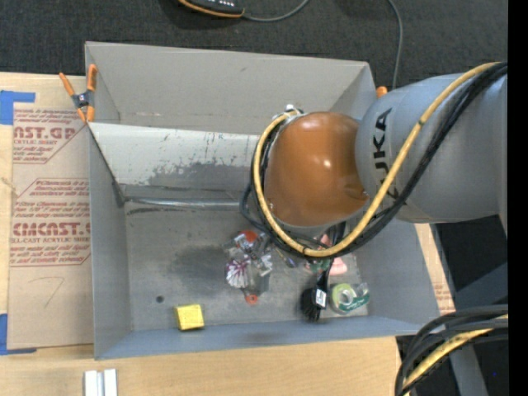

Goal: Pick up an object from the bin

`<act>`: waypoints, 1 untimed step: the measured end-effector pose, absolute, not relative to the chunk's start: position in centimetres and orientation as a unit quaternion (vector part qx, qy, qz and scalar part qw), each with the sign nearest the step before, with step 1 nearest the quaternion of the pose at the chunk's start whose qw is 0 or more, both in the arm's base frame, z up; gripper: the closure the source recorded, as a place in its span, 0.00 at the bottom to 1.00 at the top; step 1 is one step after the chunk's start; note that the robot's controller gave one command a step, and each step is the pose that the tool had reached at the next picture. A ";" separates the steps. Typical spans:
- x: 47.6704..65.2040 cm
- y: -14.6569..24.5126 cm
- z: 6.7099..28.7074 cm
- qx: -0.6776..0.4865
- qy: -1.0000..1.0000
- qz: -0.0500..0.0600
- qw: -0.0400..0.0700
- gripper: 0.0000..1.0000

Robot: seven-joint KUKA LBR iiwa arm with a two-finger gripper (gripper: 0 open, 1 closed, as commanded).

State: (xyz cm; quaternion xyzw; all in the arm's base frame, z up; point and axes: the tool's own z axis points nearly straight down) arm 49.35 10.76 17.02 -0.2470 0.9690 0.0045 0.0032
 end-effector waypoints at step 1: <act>49.6 11.3 20.8 -0.248 0.969 0.005 0.005 1.00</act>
Offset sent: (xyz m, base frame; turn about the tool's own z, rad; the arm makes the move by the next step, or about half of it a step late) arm 0.0163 0.0026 0.1287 -0.0100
